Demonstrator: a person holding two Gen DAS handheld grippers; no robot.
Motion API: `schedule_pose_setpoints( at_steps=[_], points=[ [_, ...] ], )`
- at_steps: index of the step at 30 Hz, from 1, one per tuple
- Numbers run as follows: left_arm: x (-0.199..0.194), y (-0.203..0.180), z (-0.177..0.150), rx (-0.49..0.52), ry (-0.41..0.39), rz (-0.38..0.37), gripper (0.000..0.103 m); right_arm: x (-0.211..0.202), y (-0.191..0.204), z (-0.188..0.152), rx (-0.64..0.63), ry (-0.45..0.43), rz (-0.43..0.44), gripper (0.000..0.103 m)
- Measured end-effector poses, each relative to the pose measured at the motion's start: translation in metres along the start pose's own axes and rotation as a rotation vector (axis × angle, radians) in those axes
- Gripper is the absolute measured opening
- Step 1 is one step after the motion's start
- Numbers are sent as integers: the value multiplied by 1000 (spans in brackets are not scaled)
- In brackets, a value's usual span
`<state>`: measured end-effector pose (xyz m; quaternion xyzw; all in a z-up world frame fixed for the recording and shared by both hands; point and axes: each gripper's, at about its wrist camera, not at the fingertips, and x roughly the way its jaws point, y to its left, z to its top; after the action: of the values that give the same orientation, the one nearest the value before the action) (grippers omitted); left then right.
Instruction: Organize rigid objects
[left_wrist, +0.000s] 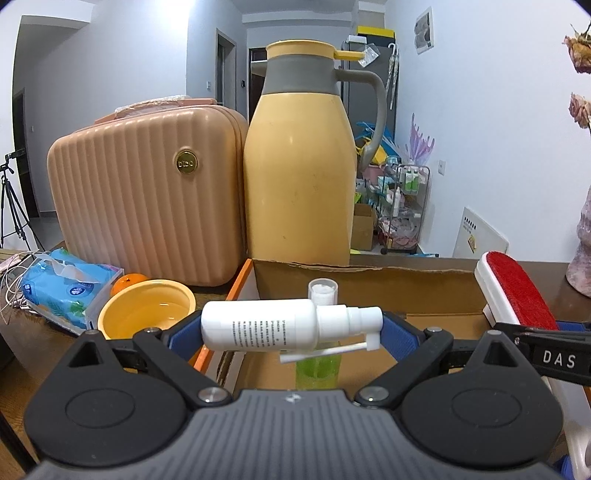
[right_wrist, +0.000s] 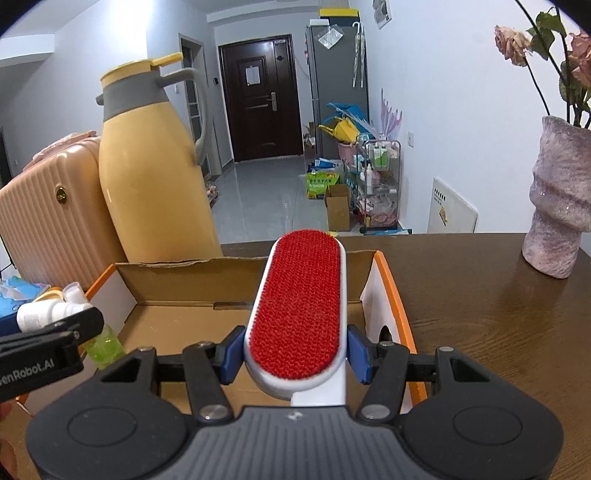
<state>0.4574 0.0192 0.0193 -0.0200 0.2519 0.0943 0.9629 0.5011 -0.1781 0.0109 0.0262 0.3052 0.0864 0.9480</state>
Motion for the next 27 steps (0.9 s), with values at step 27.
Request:
schedule_pose_setpoints(
  at_steps=[27],
  points=[
    [-38,15,-1,-12,23,7,103,-35,1,4,-54,52,-54,90]
  ],
)
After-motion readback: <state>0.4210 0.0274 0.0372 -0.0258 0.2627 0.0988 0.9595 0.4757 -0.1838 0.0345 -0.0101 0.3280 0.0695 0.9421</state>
